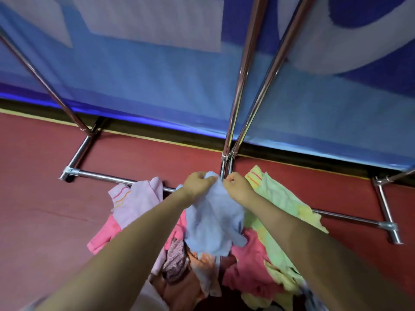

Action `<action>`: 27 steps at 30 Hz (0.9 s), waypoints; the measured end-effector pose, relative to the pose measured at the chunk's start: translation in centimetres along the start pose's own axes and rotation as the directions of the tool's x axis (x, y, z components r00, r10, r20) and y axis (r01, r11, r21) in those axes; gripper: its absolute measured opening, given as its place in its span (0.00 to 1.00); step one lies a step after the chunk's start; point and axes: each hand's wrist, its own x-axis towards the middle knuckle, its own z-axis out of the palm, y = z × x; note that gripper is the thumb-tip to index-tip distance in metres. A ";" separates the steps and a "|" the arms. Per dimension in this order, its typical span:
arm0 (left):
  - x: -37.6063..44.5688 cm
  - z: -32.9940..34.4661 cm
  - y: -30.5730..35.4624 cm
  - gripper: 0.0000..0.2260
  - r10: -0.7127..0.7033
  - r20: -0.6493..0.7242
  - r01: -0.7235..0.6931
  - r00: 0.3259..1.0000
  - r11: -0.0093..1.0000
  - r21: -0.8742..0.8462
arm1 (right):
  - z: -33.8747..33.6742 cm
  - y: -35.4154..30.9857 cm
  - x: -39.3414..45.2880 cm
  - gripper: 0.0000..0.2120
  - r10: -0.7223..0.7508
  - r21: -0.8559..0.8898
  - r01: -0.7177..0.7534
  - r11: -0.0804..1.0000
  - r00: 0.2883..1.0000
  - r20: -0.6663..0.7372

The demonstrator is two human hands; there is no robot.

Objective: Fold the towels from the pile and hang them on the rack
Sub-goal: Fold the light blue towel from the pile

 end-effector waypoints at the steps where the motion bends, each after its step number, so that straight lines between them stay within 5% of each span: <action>1: -1.7 -0.6 1.4 0.09 0.030 -0.009 -0.030 1.000 0.999 -0.014 | -1.0 -1.6 -1.6 0.14 -0.022 -0.013 0.022 1.000 1.000 -0.002; 7: -13.6 -2.8 7.8 0.13 0.243 -0.144 -0.267 0.959 0.946 -0.186 | -6.8 -8.3 -13.4 0.14 -0.211 -0.011 0.211 0.977 0.976 -0.047; 13: -23.1 -1.7 6.6 0.09 0.341 -0.157 -0.370 0.927 0.901 -0.226 | -8.1 -6.7 -24.0 0.10 -0.391 -0.047 0.389 0.920 0.906 -0.164; 21: -30.0 -1.2 3.8 0.07 0.375 -0.187 -0.411 0.908 0.886 -0.214 | -6.4 -5.2 -32.5 0.17 -0.283 0.086 0.311 0.946 0.929 -0.239; 27: -32.9 -0.5 2.2 0.06 0.515 -0.056 -0.516 0.855 0.837 -0.182 | -4.0 -3.2 -35.0 0.10 -0.223 0.223 0.248 0.943 0.966 -0.133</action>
